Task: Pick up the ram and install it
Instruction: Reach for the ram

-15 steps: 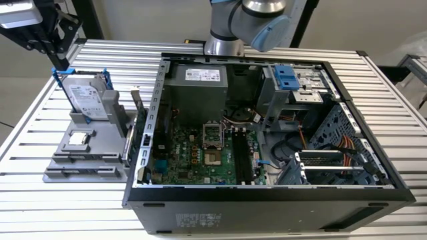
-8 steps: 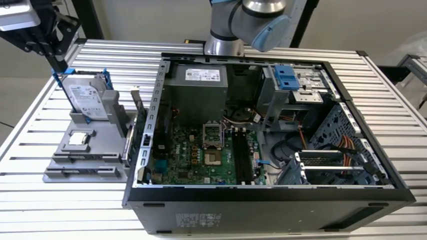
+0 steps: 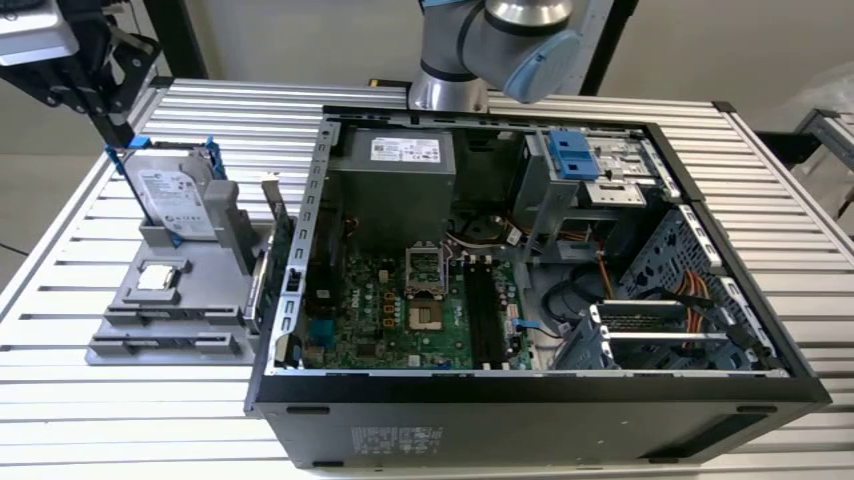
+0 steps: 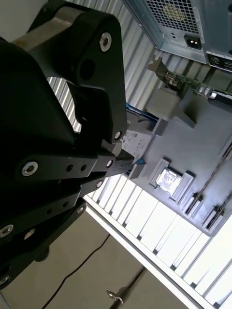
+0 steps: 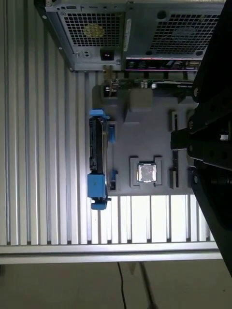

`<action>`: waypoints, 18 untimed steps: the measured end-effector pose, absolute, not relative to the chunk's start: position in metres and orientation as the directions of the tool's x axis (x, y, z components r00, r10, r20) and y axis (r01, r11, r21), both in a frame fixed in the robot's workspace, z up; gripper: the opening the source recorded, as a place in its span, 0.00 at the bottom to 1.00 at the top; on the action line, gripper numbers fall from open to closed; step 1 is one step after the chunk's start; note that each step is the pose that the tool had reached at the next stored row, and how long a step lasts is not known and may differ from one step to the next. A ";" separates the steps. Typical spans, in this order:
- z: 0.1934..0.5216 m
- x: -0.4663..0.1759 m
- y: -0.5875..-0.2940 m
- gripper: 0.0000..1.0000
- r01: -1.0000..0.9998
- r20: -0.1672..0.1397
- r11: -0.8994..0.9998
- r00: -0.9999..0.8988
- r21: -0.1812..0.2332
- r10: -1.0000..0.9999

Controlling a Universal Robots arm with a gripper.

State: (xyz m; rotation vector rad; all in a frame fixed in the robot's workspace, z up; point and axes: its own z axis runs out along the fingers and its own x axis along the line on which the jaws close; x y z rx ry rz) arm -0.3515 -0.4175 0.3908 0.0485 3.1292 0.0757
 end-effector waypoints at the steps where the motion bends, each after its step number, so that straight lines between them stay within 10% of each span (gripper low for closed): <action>1: 0.391 -0.351 -0.418 0.00 0.030 -0.010 0.998 -0.999 0.048 0.031; 18: 0.391 -0.348 -0.428 0.00 0.027 -0.006 0.998 -1.000 0.048 0.027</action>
